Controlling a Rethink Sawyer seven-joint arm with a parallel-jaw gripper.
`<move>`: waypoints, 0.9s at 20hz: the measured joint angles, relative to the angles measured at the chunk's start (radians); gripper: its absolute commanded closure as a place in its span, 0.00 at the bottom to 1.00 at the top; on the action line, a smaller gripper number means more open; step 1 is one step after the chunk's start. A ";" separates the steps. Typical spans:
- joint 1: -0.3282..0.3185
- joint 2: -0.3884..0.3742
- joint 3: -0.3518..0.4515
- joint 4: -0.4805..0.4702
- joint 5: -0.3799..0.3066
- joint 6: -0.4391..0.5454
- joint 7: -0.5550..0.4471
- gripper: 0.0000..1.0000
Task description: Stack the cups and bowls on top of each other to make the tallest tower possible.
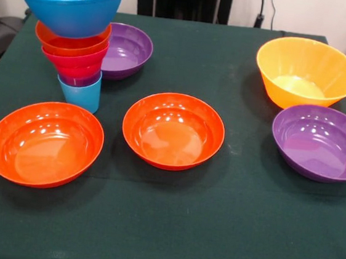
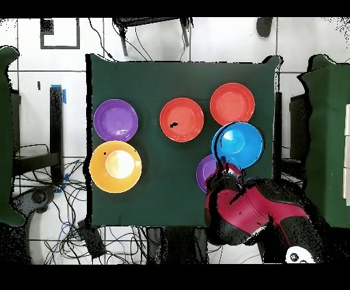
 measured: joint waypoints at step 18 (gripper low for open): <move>-0.014 0.038 -0.006 -0.006 0.000 -0.016 0.000 1.00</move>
